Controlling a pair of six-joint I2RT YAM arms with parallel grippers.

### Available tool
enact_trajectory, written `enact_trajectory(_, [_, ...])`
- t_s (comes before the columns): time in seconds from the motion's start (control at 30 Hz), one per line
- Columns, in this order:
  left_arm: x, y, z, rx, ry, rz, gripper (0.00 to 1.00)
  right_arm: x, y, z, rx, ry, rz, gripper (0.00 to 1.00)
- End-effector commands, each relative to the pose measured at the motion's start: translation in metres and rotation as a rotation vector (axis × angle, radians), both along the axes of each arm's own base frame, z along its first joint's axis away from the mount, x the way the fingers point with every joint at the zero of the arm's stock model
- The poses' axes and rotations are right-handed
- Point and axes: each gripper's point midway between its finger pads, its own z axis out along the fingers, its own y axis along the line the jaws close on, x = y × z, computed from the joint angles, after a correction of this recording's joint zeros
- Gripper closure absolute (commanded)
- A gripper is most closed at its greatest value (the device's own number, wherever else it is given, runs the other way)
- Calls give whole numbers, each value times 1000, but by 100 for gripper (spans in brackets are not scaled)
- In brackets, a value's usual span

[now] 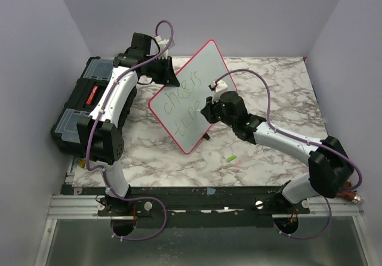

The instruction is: Write a sentence on the whiteboard

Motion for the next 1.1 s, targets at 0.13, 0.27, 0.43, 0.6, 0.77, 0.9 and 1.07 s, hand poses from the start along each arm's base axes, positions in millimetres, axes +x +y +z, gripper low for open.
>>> enact_trajectory(0.13, [9,5,9,58,-101,-4,100,-13,-4,-23,-36,59,5,99])
enact_trajectory(0.27, [8,6,9,60,-100,-2,100,-9,-10,-25,-54,55,-28,99])
enact_trajectory(0.43, [8,6,9,60,-101,-1,100,-6,-15,-26,-82,48,-56,99])
enact_trajectory(0.6, [7,6,9,62,-102,-2,100,0,-18,-21,-91,28,-82,99])
enact_trajectory(0.77, [7,6,9,60,-100,-2,100,11,-16,-7,-83,-3,-109,99])
enact_trajectory(0.9, [8,6,8,60,-100,-3,100,22,-12,5,-87,-34,-131,99])
enact_trajectory(1.07, [9,6,6,62,-96,-2,100,34,-10,17,-105,-62,-151,99])
